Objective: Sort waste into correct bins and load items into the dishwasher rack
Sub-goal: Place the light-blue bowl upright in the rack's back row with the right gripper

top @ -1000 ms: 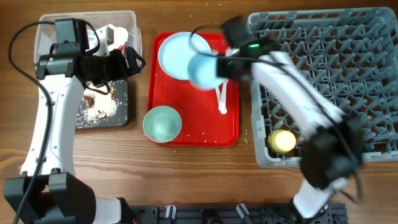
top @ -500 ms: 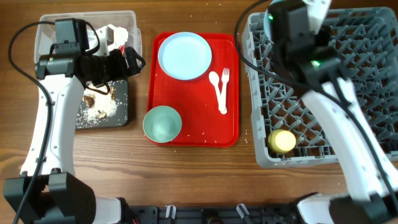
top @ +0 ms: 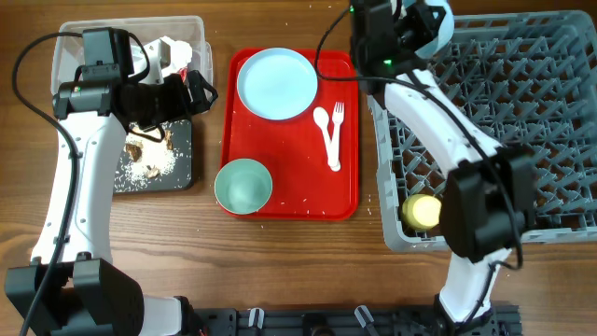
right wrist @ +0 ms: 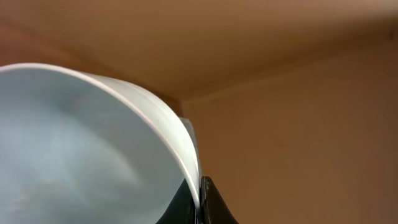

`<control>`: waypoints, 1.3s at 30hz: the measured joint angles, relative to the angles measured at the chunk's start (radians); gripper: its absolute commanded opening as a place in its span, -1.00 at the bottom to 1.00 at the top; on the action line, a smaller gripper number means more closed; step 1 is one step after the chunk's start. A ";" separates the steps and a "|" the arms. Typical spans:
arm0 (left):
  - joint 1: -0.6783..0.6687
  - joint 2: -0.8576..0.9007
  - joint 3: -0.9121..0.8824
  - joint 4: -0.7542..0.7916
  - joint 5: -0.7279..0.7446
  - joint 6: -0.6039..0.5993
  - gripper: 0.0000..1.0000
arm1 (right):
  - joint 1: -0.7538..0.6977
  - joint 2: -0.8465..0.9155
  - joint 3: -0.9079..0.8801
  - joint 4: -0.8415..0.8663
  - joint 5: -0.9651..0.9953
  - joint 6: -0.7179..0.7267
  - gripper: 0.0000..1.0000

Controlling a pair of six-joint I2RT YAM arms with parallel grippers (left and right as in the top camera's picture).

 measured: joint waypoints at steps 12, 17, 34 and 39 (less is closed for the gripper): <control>0.000 0.000 0.000 0.000 0.000 0.000 1.00 | -0.010 0.098 0.000 0.036 0.034 -0.158 -0.91; 0.000 0.000 0.000 0.000 0.000 0.000 1.00 | -0.010 0.098 0.000 0.041 0.042 -0.161 -0.91; 0.000 0.000 0.000 0.000 0.000 0.000 1.00 | 0.063 0.098 0.000 0.033 0.045 -0.159 -0.92; 0.000 0.000 0.000 0.000 0.000 0.000 1.00 | 0.060 0.098 0.000 0.032 0.069 -0.160 -0.91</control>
